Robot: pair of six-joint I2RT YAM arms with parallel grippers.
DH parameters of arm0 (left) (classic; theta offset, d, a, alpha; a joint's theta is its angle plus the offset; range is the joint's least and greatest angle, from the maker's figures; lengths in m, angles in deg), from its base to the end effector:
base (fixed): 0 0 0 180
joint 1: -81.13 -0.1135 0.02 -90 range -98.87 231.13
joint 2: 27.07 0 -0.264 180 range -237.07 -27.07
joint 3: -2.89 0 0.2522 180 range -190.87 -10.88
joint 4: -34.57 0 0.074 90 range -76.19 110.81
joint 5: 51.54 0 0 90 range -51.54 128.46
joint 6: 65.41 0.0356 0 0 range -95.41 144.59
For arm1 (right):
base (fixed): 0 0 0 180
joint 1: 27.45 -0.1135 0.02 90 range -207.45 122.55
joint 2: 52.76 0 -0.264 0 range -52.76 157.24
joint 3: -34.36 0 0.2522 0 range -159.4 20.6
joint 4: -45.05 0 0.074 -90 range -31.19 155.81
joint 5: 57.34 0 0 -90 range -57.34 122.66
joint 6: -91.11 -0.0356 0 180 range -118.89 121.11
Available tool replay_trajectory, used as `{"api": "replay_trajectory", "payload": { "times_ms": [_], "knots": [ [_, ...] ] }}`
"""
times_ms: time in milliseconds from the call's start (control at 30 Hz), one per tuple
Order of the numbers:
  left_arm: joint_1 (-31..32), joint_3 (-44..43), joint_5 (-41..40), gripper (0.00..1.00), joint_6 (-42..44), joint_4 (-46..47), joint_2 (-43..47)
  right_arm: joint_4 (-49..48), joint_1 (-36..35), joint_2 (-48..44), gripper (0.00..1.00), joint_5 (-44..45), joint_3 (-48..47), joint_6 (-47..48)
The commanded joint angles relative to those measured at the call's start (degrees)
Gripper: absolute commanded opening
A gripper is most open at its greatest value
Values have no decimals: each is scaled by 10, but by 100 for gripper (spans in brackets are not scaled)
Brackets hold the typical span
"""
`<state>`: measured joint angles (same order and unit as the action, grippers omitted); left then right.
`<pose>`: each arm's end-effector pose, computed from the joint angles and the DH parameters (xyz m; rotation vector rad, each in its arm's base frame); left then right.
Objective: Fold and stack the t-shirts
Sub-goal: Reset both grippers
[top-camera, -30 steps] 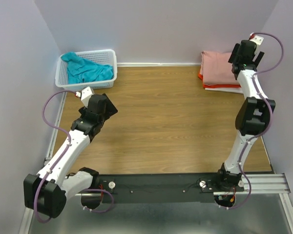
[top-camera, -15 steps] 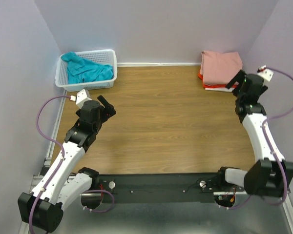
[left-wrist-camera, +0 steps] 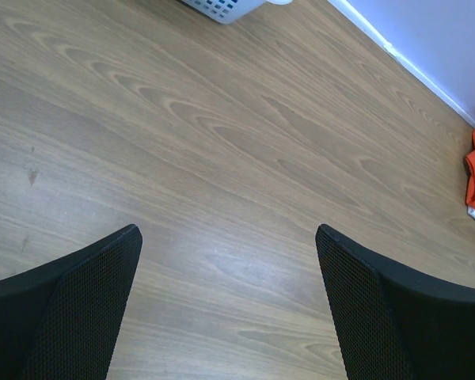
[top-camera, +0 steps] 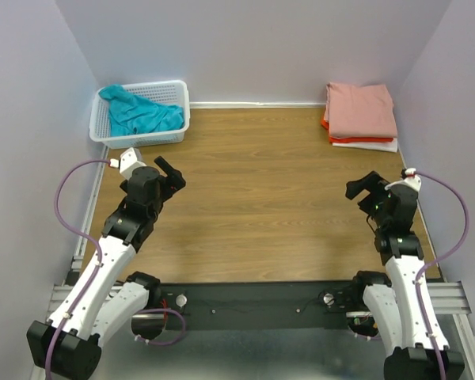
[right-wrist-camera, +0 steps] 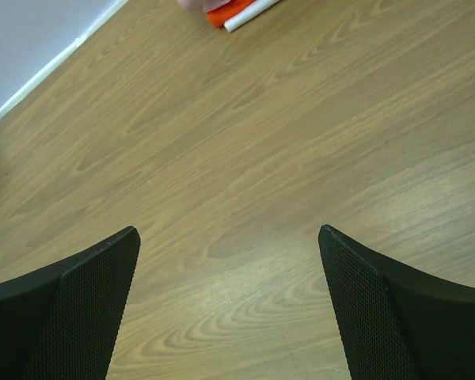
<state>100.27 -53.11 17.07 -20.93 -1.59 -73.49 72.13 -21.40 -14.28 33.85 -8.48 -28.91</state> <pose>0.1767 -0.0476 0.2988 -0.6848 1.8973 -0.3423 0.1649 -0.0182 0.2546 0.6247 1.8745 0.2529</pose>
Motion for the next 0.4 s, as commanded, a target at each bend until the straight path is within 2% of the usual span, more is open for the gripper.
{"api": "replay_trajectory", "payload": {
  "times_ms": [0, 367],
  "knots": [
    [-2, 8, -25, 98, -8, -3, 1, 25, -2, -43, 100, -37, 24, -11],
    [-2, 19, -37, 98, -27, -15, 2, 28, -1, -66, 100, -29, 22, -9]
  ]
}}
